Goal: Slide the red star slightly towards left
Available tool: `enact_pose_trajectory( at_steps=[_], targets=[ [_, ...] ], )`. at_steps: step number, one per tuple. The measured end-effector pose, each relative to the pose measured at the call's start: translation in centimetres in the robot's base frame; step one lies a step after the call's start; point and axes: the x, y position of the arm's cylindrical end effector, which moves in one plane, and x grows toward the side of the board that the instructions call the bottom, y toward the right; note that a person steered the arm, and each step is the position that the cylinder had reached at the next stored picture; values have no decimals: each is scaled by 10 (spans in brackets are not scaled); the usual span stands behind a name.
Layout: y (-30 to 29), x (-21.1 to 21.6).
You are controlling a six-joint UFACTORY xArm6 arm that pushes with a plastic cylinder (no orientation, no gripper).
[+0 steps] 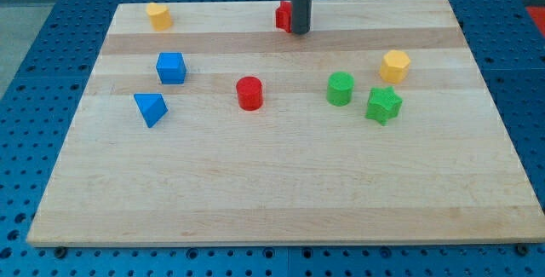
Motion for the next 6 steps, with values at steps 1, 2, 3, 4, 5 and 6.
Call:
enact_pose_trajectory(
  at_steps=[1, 2, 3, 4, 5, 6],
  targets=[
    [0, 2],
    [10, 12],
    [28, 7],
    [41, -12],
    [42, -22],
    [39, -22]
  ],
)
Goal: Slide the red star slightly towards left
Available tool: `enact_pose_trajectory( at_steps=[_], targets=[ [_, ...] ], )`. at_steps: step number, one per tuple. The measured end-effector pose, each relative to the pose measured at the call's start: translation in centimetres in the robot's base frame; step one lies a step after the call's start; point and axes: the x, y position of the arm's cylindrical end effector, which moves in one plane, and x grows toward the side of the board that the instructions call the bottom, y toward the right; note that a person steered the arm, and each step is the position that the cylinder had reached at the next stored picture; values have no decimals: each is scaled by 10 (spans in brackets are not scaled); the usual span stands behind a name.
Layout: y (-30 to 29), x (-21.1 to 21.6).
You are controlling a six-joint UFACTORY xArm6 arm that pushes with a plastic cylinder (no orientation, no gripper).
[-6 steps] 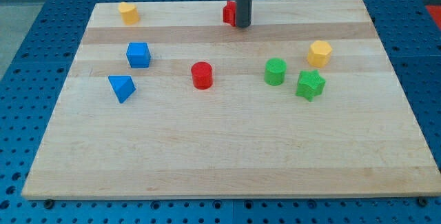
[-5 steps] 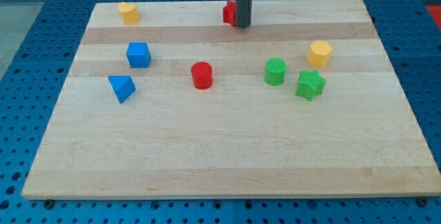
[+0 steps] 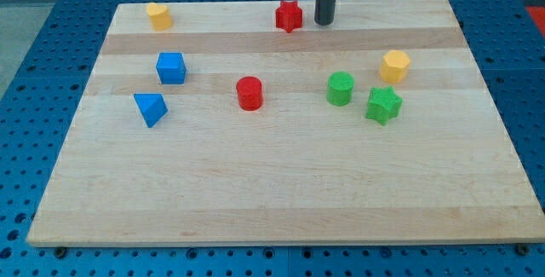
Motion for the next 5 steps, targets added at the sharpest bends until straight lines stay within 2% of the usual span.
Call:
enact_pose_trajectory(
  at_steps=[5],
  targets=[
    [-37, 0]
  ],
)
